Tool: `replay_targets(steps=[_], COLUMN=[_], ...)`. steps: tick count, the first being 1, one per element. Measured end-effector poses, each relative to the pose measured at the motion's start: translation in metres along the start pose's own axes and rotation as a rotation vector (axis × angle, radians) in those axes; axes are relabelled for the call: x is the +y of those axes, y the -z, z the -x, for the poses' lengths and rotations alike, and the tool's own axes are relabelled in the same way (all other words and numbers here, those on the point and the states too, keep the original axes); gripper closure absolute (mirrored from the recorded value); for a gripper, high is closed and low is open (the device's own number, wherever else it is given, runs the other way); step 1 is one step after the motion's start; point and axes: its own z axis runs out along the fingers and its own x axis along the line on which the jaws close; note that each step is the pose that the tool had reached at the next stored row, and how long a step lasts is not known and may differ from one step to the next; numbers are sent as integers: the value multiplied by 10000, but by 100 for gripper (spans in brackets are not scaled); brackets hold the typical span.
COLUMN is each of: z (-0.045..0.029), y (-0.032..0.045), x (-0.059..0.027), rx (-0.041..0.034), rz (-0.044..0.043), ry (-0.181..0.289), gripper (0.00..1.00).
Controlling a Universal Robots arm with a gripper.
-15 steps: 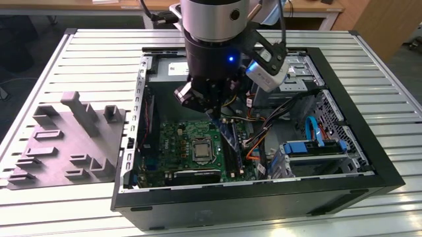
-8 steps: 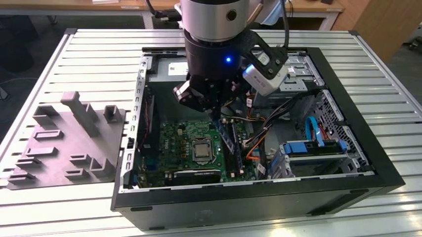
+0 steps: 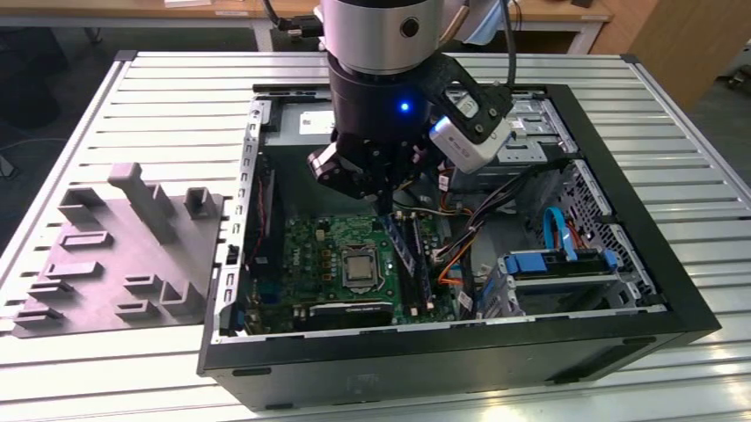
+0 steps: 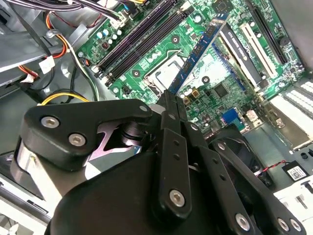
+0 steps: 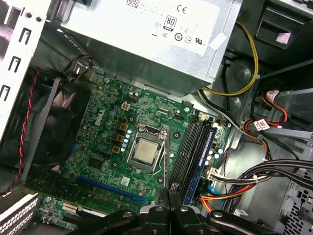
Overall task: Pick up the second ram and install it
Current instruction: 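Insert the second ram into the second slot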
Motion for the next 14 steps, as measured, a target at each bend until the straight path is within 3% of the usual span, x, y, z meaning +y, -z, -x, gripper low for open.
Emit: replay_targets(steps=[10,14], z=[0,0], y=[0,-3], x=[0,0], rx=[0,8], rz=[0,-29], ry=[-11,-493], gripper=[89,89])
